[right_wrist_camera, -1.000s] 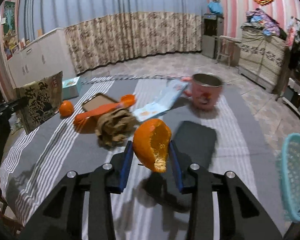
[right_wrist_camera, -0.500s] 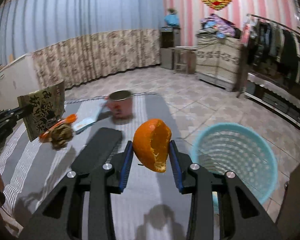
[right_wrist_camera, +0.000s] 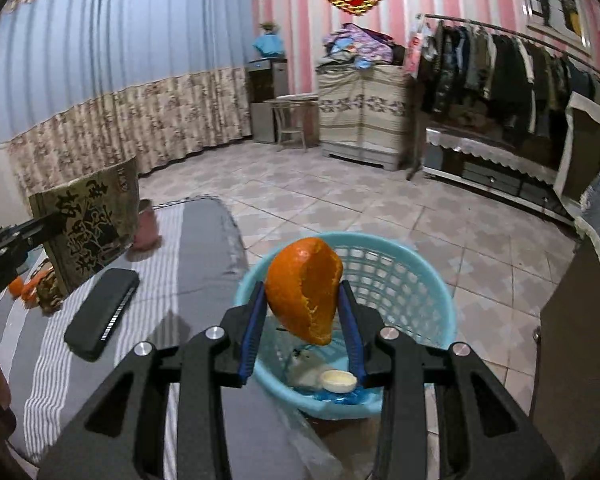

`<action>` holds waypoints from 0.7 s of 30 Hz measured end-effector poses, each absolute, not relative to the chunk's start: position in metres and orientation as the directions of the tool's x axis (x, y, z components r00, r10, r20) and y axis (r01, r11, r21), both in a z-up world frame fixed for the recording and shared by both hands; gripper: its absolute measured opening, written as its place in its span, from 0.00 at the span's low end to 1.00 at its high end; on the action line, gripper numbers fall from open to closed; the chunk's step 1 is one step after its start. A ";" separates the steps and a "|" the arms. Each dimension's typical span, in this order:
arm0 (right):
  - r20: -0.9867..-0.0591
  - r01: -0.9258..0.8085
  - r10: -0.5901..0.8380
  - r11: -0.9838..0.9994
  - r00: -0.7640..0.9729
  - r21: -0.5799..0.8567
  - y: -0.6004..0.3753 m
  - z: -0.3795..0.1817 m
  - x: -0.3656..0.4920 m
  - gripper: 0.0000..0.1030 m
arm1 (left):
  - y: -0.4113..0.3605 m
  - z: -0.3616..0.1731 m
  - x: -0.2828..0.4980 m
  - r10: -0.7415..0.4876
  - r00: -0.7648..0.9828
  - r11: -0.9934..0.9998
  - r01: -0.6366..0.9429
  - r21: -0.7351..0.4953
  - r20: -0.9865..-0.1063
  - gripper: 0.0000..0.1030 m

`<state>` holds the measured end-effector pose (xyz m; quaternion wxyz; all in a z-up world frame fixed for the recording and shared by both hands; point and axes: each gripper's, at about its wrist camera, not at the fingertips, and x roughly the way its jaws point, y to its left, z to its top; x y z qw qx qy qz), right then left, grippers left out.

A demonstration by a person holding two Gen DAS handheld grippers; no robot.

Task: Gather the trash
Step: 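Carry the newspaper over the basket and open the left tool while the right tool carries the peel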

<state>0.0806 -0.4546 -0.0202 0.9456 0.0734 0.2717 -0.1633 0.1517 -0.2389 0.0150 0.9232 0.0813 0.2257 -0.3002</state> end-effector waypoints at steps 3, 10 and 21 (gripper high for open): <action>-0.530 0.378 -0.289 0.924 0.797 0.063 -0.470 -0.022 0.076 0.36 | -0.256 0.008 0.150 -0.543 0.694 0.785 0.619 0.007 -0.472 0.03; -0.528 0.419 -0.317 0.905 0.787 0.080 -0.495 -0.026 0.077 0.36 | -0.286 -0.002 0.158 -0.576 0.656 0.758 0.652 -0.018 -0.488 0.03; -0.550 0.457 -0.334 0.884 0.765 0.099 -0.514 -0.040 0.076 0.35 | -0.341 -0.018 0.164 -0.636 0.573 0.687 0.725 -0.041 -0.517 0.03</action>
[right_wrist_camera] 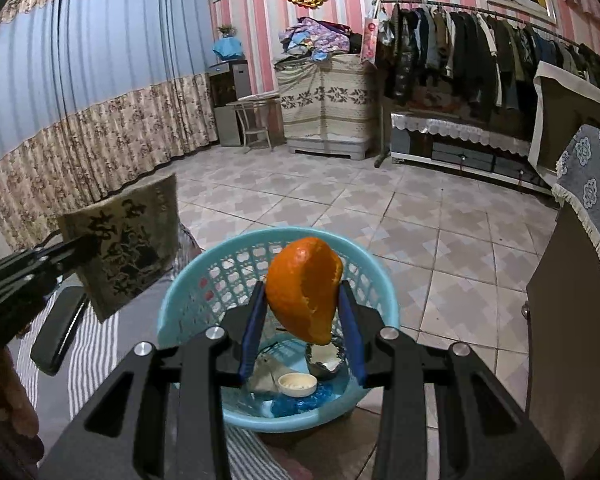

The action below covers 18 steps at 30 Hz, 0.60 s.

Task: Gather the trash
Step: 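Carry the newspaper over the basket and open the left tool while the right tool carries the peel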

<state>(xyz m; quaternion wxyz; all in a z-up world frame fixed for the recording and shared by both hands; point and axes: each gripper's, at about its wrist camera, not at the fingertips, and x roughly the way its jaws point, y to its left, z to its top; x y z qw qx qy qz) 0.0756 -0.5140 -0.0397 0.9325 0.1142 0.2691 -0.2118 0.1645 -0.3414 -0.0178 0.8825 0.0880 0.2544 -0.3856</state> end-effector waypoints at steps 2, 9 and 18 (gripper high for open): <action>-0.554 0.466 -0.340 0.879 0.760 0.099 -0.520 -0.040 0.074 0.35 | -0.351 -0.021 0.164 -0.641 0.565 0.676 0.737 -0.032 -0.520 0.03; -0.557 0.494 -0.362 0.864 0.747 0.101 -0.535 -0.038 0.074 0.35 | -0.384 -0.032 0.173 -0.632 0.549 0.657 0.754 -0.003 -0.547 0.06; -0.581 0.499 -0.353 0.860 0.733 0.107 -0.545 -0.046 0.087 0.35 | -0.386 -0.037 0.200 -0.589 0.568 0.708 0.705 -0.029 -0.575 0.54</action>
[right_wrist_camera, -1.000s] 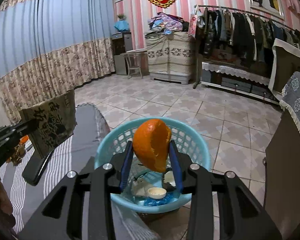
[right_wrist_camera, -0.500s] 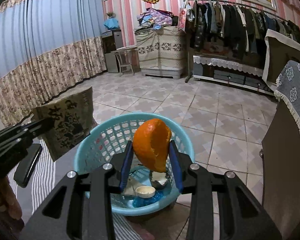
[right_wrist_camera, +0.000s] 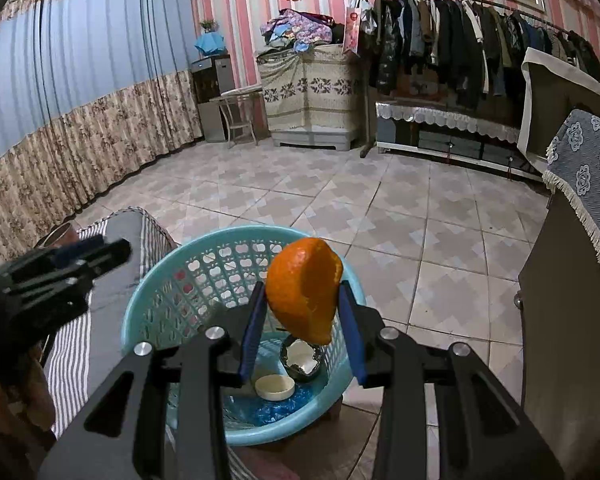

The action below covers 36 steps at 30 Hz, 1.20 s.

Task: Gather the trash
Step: 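Carry the newspaper over the basket and open the left tool while the right tool carries the peel, then open the right tool to drop the peel while the left tool returns to the bed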

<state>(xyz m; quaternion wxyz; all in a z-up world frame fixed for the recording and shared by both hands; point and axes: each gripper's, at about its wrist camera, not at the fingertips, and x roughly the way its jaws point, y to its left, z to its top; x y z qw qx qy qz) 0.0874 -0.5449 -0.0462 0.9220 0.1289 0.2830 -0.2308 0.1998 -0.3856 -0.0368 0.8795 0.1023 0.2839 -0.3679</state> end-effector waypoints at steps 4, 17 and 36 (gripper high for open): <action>-0.589 0.489 -0.342 0.866 0.732 0.105 -0.543 -0.053 0.100 0.35 | -0.365 -0.028 0.205 -0.546 0.632 0.761 0.649 -0.008 -0.550 0.79; -0.626 0.458 -0.299 0.883 0.720 0.105 -0.527 -0.070 0.150 0.39 | -0.303 -0.011 0.219 -0.429 0.749 0.859 0.512 0.030 -0.505 0.95; -0.476 0.422 -0.317 0.898 0.820 0.129 -0.492 -0.018 0.114 0.94 | -0.247 0.014 0.202 -0.393 0.802 0.898 0.441 0.001 -0.449 0.95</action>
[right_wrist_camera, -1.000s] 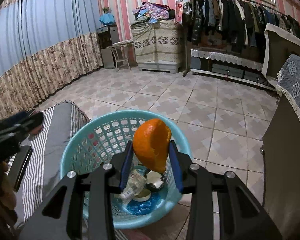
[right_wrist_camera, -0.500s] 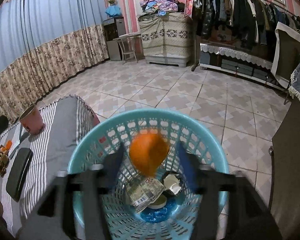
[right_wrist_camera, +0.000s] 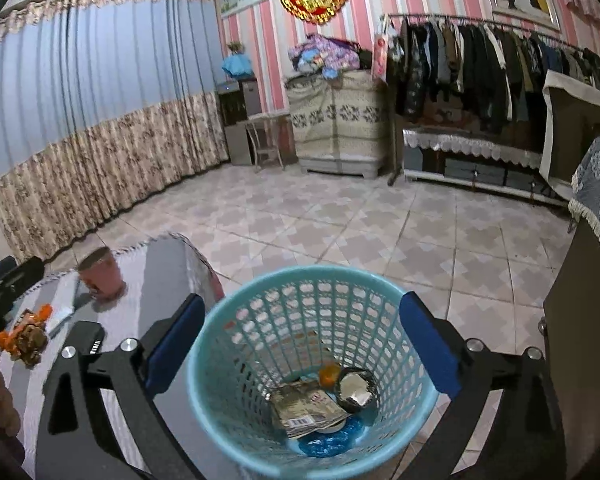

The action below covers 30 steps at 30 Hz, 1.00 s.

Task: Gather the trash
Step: 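Open the right tool to drop the peel while the left tool returns to the bed, then grasp the orange plastic bag with the left tool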

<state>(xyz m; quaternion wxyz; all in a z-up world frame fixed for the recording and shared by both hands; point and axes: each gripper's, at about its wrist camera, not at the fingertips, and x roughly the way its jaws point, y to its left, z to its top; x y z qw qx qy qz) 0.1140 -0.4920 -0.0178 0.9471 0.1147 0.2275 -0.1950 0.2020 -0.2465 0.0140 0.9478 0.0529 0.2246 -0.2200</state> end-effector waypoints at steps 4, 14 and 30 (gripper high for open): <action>-0.431 0.388 -0.295 0.910 0.853 0.145 -0.472 -0.003 0.098 0.96 | -0.220 0.021 0.188 -0.389 0.812 0.905 0.426 -0.014 -0.435 0.95; -0.414 0.316 -0.239 0.940 0.878 0.128 -0.419 0.001 0.095 0.96 | -0.137 0.023 0.175 -0.267 0.871 0.953 0.301 0.019 -0.412 0.95; -0.459 0.179 -0.112 0.978 0.881 0.104 -0.324 -0.034 0.139 0.96 | 0.007 -0.021 0.189 -0.017 0.877 0.997 0.050 0.057 -0.481 0.95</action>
